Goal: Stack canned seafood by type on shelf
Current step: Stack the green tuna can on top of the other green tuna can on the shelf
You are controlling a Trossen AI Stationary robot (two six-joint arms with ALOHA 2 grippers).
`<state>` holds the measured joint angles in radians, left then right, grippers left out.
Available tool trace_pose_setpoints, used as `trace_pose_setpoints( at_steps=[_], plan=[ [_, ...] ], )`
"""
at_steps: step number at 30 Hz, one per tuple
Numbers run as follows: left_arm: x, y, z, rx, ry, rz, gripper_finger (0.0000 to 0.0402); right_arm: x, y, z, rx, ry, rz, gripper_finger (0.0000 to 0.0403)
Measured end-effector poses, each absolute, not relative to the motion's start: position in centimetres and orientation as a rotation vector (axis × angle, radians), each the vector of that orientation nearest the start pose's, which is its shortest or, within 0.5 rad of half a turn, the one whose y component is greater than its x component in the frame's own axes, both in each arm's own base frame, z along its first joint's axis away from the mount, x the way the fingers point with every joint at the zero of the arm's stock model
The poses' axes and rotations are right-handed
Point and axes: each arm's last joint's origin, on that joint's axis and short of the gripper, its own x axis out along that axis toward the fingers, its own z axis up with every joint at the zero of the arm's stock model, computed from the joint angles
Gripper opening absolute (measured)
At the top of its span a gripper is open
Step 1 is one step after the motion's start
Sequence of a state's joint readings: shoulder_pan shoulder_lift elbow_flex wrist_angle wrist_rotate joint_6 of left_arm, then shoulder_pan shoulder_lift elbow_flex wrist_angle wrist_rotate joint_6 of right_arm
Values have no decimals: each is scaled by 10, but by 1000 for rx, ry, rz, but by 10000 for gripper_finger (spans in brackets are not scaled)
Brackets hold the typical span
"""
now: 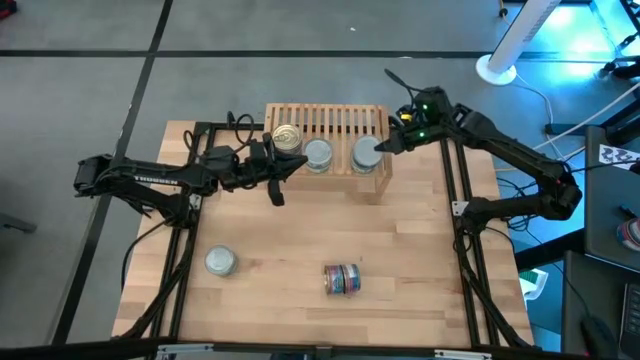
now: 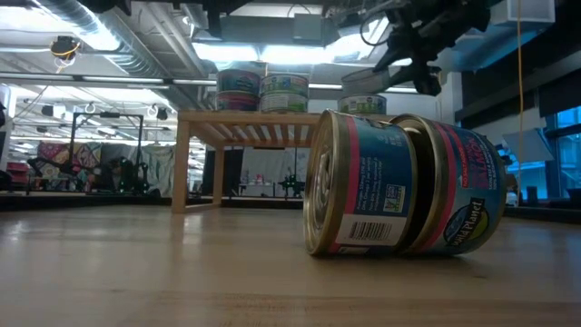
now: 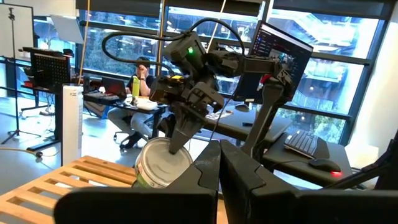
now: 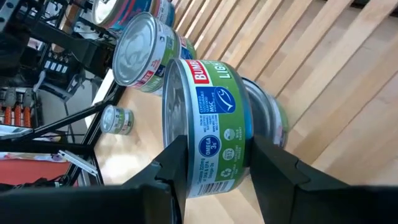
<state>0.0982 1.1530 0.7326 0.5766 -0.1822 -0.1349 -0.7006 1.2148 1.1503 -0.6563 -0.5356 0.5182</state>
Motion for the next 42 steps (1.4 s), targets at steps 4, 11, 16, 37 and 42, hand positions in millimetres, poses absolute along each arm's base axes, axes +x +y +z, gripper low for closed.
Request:
trace_pose_setpoints(
  at_steps=[4,11,16,37,42],
  plan=[
    [254,30,314,-140,-172,269,5,198,-147,334,919,544,-313,134],
    [255,30,313,-140,-157,270,5,201,-143,334,904,552,-313,134],
    [255,30,313,-150,-158,270,5,207,-135,334,873,566,-304,134],
    [255,30,313,-162,-160,269,5,218,-140,325,890,594,-305,134],
    [255,30,313,-162,-160,269,5,220,-141,324,890,594,-304,134]
  ],
)
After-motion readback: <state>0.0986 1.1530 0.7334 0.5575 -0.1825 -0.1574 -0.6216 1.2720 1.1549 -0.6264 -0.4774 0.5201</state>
